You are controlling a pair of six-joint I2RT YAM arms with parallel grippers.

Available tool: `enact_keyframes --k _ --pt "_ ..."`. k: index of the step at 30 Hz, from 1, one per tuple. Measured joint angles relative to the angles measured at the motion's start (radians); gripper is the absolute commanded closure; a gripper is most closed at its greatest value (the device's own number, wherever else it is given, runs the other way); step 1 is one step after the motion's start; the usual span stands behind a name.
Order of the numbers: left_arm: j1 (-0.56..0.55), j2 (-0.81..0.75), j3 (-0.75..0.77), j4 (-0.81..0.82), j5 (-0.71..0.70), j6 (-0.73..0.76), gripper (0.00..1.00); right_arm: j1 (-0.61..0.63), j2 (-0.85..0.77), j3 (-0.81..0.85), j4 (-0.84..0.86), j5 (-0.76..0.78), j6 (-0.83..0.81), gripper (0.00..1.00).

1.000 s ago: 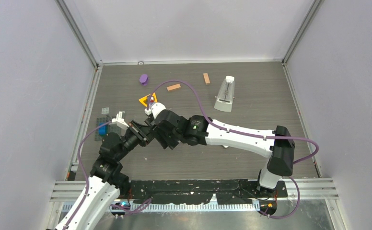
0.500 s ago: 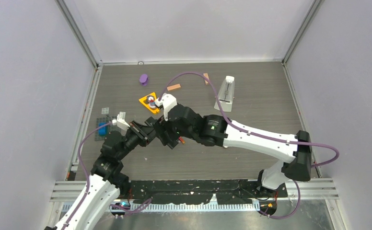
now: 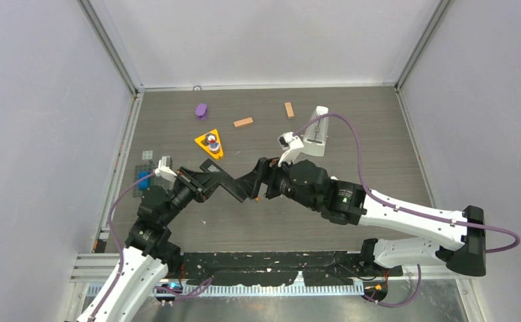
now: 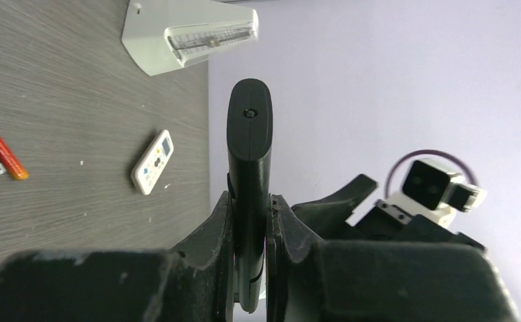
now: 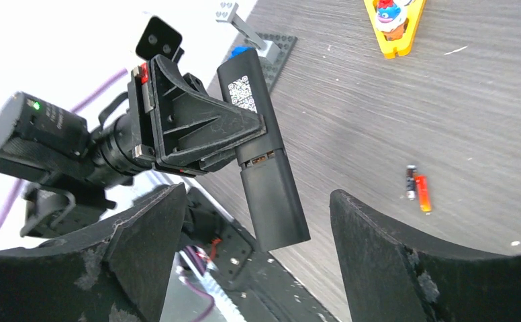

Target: Load the batteries into the remote control

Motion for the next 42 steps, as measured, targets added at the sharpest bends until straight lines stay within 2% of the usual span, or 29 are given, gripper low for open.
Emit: enact_keyframes --k 9,18,28,36,42 --pt "0.000 -0.019 0.000 0.050 -0.011 -0.146 1.00 0.000 -0.046 -0.159 0.216 0.036 0.221 0.16" --pt "0.000 -0.030 -0.001 0.146 -0.031 -0.284 1.00 -0.002 -0.016 -0.174 0.374 0.011 0.306 0.19" --pt "0.000 -0.092 -0.001 0.134 -0.068 -0.332 1.00 -0.034 0.050 -0.174 0.441 -0.043 0.353 0.33" --pt "0.000 -0.087 -0.001 0.119 -0.074 -0.352 1.00 -0.037 0.106 -0.160 0.479 -0.077 0.359 0.41" --pt "0.000 -0.067 -0.001 0.124 -0.073 -0.382 1.00 -0.045 0.142 -0.132 0.491 -0.100 0.373 0.51"
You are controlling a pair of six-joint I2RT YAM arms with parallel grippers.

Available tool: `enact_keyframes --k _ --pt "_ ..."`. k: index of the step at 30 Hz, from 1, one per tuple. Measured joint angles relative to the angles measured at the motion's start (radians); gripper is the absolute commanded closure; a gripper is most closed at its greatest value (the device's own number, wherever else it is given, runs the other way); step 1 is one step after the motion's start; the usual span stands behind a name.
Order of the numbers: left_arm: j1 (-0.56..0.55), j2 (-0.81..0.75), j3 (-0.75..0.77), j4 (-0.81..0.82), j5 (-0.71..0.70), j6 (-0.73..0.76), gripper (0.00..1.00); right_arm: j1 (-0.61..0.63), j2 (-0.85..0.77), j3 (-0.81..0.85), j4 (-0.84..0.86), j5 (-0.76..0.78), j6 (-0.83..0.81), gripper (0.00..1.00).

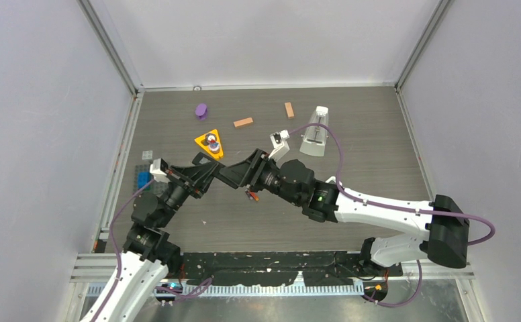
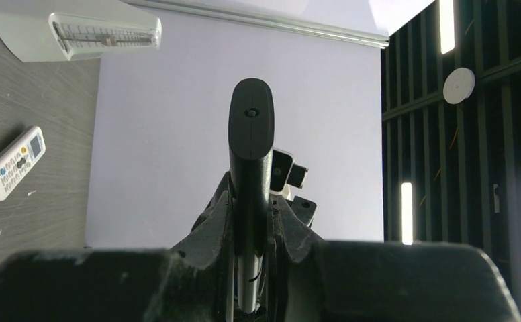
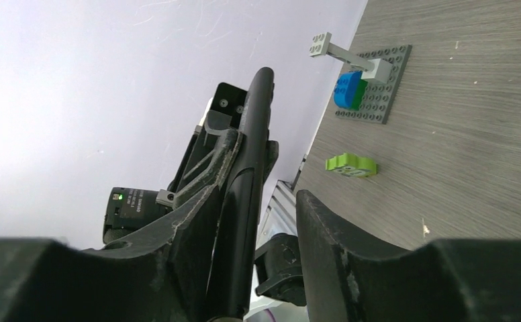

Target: Load the batteries into the remote control

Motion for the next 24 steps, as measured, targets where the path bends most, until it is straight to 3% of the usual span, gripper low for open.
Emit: enact_keyframes --k 4,8,24 --pt "0.000 0.010 0.000 0.002 0.000 -0.013 1.00 -0.003 0.021 0.012 0.017 -0.016 0.017 0.64" --pt "0.000 0.011 -0.004 0.003 -0.002 -0.023 1.00 -0.008 0.037 0.023 0.032 -0.029 0.035 0.70" --pt "0.013 -0.010 0.002 -0.011 -0.030 -0.039 1.00 -0.016 0.096 0.042 0.116 -0.058 0.063 0.65"
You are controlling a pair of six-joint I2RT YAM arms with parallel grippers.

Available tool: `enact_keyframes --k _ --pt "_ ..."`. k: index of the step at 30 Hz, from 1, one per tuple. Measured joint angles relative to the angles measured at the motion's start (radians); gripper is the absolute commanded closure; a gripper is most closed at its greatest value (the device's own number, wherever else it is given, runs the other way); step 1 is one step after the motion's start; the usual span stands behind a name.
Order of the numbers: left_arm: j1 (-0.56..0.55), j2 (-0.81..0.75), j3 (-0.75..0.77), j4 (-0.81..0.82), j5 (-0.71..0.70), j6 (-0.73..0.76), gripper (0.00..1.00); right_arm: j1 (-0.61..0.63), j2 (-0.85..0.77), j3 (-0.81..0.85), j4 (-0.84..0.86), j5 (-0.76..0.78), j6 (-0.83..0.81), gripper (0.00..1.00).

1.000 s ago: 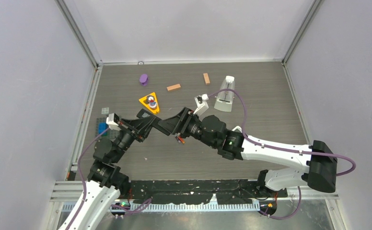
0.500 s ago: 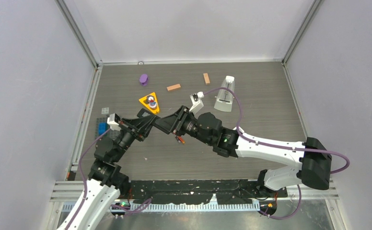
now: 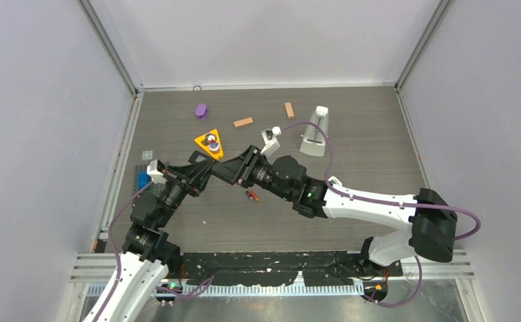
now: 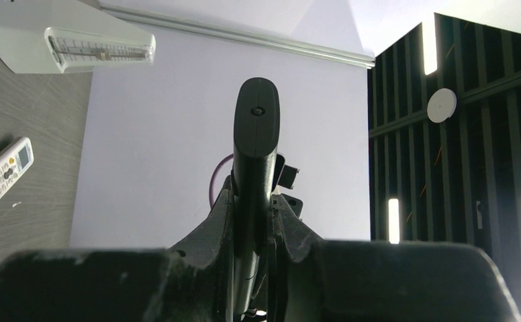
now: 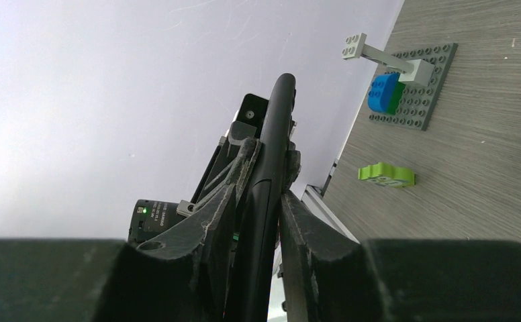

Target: Load the batteries into the remote control

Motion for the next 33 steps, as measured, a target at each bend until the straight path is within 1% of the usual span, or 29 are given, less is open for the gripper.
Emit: enact_keyframes --k 4,7,9,13,25,30,32,33 --pt "0.005 0.013 0.011 -0.018 0.003 -0.011 1.00 0.000 0.018 0.005 0.017 -0.003 0.009 0.68" --pt "0.009 0.019 0.018 -0.020 -0.001 -0.011 1.00 -0.003 0.029 0.013 0.021 -0.003 0.015 0.76" --pt "0.012 0.019 0.020 -0.019 -0.005 -0.006 1.00 -0.005 0.036 0.018 0.021 -0.001 0.022 0.79" --pt "0.012 0.019 0.021 -0.023 -0.008 -0.002 1.00 -0.005 0.039 0.018 0.022 -0.002 0.025 0.79" --pt "0.012 0.010 0.032 -0.053 -0.039 0.007 1.00 -0.010 0.071 0.024 0.073 -0.013 0.037 0.66" --pt "0.008 -0.021 0.032 -0.085 -0.041 -0.002 1.00 -0.010 0.076 0.025 0.082 -0.022 0.018 0.57" --pt "0.003 -0.056 0.030 -0.114 -0.049 -0.003 1.00 -0.004 0.069 0.024 0.079 -0.022 -0.003 0.50" --pt "0.000 -0.077 0.026 -0.129 -0.051 -0.003 1.00 -0.001 0.064 0.022 0.076 -0.020 -0.015 0.43"
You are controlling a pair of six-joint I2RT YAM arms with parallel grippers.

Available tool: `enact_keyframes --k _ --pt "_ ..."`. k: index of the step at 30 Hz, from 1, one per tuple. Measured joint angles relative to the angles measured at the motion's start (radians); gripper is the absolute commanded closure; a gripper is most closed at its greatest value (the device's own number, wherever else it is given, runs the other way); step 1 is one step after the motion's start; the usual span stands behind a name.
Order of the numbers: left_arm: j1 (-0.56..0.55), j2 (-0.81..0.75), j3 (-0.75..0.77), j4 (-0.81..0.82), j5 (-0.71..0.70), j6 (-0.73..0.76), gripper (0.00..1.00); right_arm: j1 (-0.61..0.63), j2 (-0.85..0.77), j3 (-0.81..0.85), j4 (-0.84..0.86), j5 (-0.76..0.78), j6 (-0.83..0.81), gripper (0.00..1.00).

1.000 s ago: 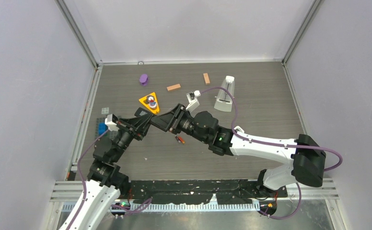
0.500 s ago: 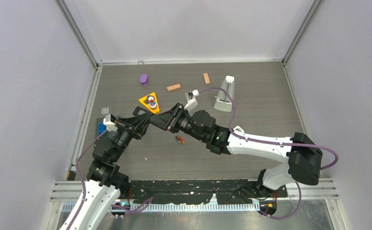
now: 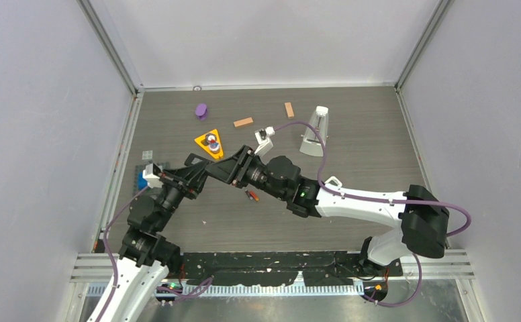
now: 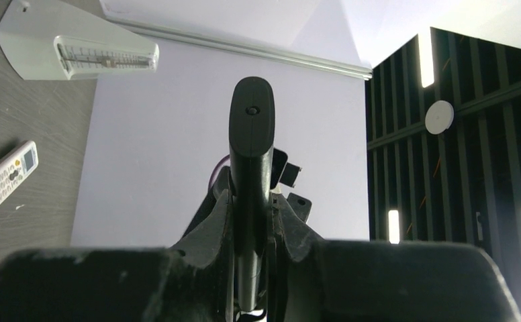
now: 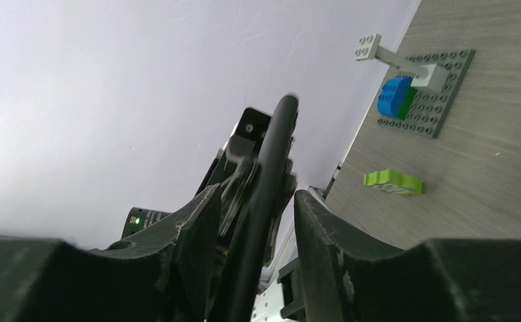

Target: Load the batteries into the remote control

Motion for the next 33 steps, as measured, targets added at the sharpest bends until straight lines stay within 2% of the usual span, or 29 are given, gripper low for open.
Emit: enact_keyframes --k 4,9,14,21,25,29,33 --pt "-0.024 -0.090 -0.016 -0.041 0.007 0.016 1.00 -0.003 -0.042 -0.023 -0.018 0.021 -0.048 0.24" --pt "-0.029 -0.097 -0.017 -0.099 0.011 0.063 1.00 -0.009 -0.126 -0.034 -0.080 0.033 -0.132 0.12" --pt "-0.029 -0.095 -0.027 -0.167 0.024 0.122 1.00 -0.023 -0.201 -0.035 -0.154 0.005 -0.215 0.11" --pt "-0.029 -0.079 -0.024 -0.211 0.094 0.280 1.00 -0.108 -0.299 -0.054 -0.293 -0.193 -0.357 0.14" --pt "-0.029 0.034 0.034 -0.211 0.203 0.454 1.00 -0.122 -0.301 -0.035 -0.393 -0.344 -0.475 0.15" --pt "-0.029 0.131 0.119 -0.208 0.306 0.636 1.00 -0.121 -0.278 0.001 -0.484 -0.484 -0.578 0.19" --pt "-0.029 0.180 0.204 -0.205 0.415 0.811 1.00 -0.121 -0.246 0.014 -0.546 -0.552 -0.645 0.20"
